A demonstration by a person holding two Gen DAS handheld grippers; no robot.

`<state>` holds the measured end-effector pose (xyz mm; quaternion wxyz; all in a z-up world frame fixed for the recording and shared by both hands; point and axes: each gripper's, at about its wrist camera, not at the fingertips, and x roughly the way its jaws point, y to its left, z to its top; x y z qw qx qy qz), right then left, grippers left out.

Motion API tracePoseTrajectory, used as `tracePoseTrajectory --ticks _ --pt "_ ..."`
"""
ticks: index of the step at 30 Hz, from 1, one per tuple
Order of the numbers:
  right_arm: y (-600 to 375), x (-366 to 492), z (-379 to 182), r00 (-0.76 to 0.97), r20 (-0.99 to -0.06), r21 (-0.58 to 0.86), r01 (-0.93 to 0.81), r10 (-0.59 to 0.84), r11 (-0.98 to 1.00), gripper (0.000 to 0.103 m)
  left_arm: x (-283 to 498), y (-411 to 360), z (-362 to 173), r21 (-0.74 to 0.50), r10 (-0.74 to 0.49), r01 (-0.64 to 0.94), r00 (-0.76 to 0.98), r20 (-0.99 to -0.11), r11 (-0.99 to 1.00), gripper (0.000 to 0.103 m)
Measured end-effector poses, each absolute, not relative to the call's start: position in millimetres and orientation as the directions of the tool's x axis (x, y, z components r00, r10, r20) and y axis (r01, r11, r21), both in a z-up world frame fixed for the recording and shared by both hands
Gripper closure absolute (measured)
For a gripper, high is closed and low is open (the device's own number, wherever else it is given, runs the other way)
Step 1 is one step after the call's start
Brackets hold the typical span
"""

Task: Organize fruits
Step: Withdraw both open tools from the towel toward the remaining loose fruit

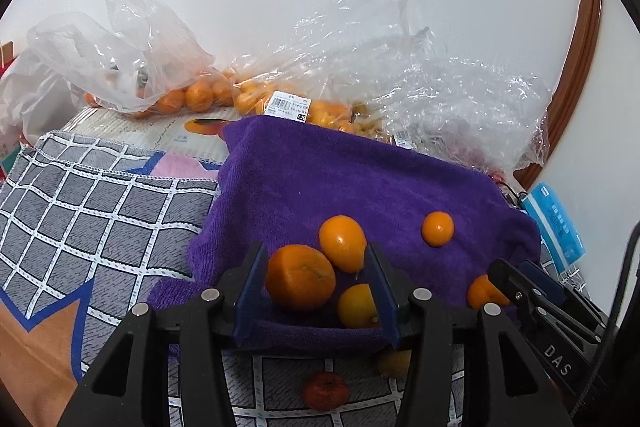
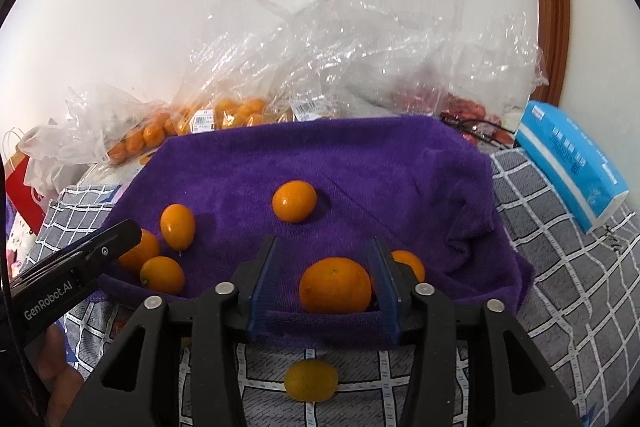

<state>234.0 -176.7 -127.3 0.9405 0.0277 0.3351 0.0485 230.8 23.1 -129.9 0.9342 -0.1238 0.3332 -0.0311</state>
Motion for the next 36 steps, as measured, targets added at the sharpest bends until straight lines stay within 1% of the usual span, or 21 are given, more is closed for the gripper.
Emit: tracePoseTrajectory --ticks 4,9,15,18,20,21,23,26,29,34,36 --pt "-174.3 229.3 -123.7 0.787 -0.607 0.075 -0.080 0.109 0.994 0.052 228.5 24.1 -129.1 -0.258 -0.140 -0.029 0.781 -0.609 0.966 0.055" --pt "-172.2 231.0 -124.6 0.781 -0.613 0.078 -0.089 0.118 0.993 0.049 225.6 24.5 -127.3 -0.253 -0.130 -0.033 0.788 -0.602 0.967 0.055" --pt "-176.8 225.1 -113.2 0.774 -0.615 0.141 -0.079 0.150 0.987 0.049 221.7 23.7 -127.6 -0.229 -0.111 -0.037 0.794 -0.598 0.973 0.055" --pt "-179.7 216.4 -104.0 0.779 -0.608 0.156 -0.073 0.154 0.985 0.048 215.7 22.5 -122.9 -0.204 -0.087 -0.038 0.817 -0.570 0.978 0.055" --pt "-181.1 209.4 -99.6 0.780 -0.610 0.141 -0.068 0.140 0.988 0.047 210.8 21.4 -118.1 -0.182 -0.060 -0.048 0.838 -0.542 0.982 0.055" --pt "-181.8 206.6 -98.5 0.779 -0.613 0.131 -0.065 0.132 0.989 0.047 209.7 21.5 -116.1 -0.175 -0.053 -0.051 0.839 -0.542 0.983 0.055" --pt "-183.5 199.3 -96.9 0.775 -0.621 0.115 -0.056 0.115 0.992 0.047 208.8 24.1 -112.6 -0.183 -0.061 -0.048 0.834 -0.548 0.982 0.055" --pt "-187.8 187.3 -93.9 0.767 -0.633 0.109 -0.050 0.108 0.993 0.047 206.4 28.7 -105.7 -0.169 -0.035 -0.076 0.818 -0.574 0.983 0.055" --pt "-193.2 174.1 -90.3 0.760 -0.642 0.102 -0.047 0.102 0.994 0.047 192.9 35.0 -97.5 -0.162 -0.038 -0.064 0.828 -0.560 0.985 0.055" --pt "-195.4 157.1 -93.4 0.755 -0.647 0.106 -0.042 0.101 0.993 0.047 169.3 43.7 -101.7 -0.107 0.000 -0.077 0.812 -0.583 0.991 0.055" --pt "-193.1 151.7 -97.2 0.751 -0.653 0.098 -0.042 0.096 0.994 0.047 160.4 49.2 -109.7 -0.077 0.019 -0.083 0.795 -0.606 0.994 0.055"
